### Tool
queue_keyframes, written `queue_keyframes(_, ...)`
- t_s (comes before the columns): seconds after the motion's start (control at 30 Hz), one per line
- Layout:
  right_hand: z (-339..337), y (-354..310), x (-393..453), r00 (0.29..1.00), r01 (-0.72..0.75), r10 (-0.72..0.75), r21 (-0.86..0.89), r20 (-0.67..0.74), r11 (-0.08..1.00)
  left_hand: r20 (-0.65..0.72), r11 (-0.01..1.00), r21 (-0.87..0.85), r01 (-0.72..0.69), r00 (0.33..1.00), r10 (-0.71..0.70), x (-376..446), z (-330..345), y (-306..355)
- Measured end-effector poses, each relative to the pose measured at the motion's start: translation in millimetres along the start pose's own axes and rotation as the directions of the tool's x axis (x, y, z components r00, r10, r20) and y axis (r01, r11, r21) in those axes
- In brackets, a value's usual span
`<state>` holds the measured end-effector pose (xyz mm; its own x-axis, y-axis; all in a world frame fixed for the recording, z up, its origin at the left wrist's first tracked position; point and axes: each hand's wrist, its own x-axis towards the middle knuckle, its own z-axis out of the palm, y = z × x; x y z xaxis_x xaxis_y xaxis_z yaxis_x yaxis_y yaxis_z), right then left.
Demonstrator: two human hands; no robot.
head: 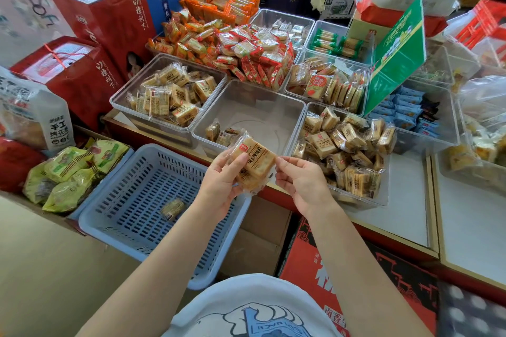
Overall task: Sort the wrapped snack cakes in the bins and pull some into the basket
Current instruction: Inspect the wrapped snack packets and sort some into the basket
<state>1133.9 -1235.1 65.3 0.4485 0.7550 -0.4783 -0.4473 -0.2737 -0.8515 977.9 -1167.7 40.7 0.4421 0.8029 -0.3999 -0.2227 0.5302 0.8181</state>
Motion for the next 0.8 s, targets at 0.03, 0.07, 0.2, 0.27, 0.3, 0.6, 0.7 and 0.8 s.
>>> queue_keyframes(0.03,1,0,-1,1.0,-0.003,0.003,0.007,-0.019,1.0,0.008,1.0,0.004,-0.01,1.0,0.01,0,-1,0)
queue_keyframes(0.07,1,0,-1,0.999,0.016,-0.016,-0.001,-0.042,1.0,0.017,1.0,0.012,-0.015,1.0,0.014,0,-2,1)
queue_keyframes(0.2,1,-6,-1,0.985,0.168,-0.17,-0.056,-0.031,0.984,-0.004,0.992,0.12,0.042,0.999,-0.042,1,-8,2)
queue_keyframes(0.27,-3,-10,-1,0.973,0.227,-0.221,-0.107,0.065,0.968,-0.078,0.984,0.149,0.093,0.994,-0.082,3,-11,5)
queue_keyframes(0.3,-5,-13,-2,0.966,0.247,-0.231,-0.148,0.12,0.958,-0.112,0.98,0.166,0.108,0.99,-0.09,4,-13,7)
queue_keyframes(0.6,-10,-25,-5,0.888,0.427,-0.168,-0.632,0.427,0.646,0.135,0.846,0.526,0.082,0.975,-0.179,-3,-10,22)
queue_keyframes(0.7,-1,-20,-7,0.863,0.499,-0.282,-0.611,0.42,0.615,0.248,0.788,0.615,0.013,0.946,-0.209,-6,-1,16)
queue_keyframes(0.8,5,-15,-9,0.852,0.522,-0.367,-0.581,0.372,0.624,0.3,0.828,0.561,-0.018,0.936,-0.183,-9,6,11)
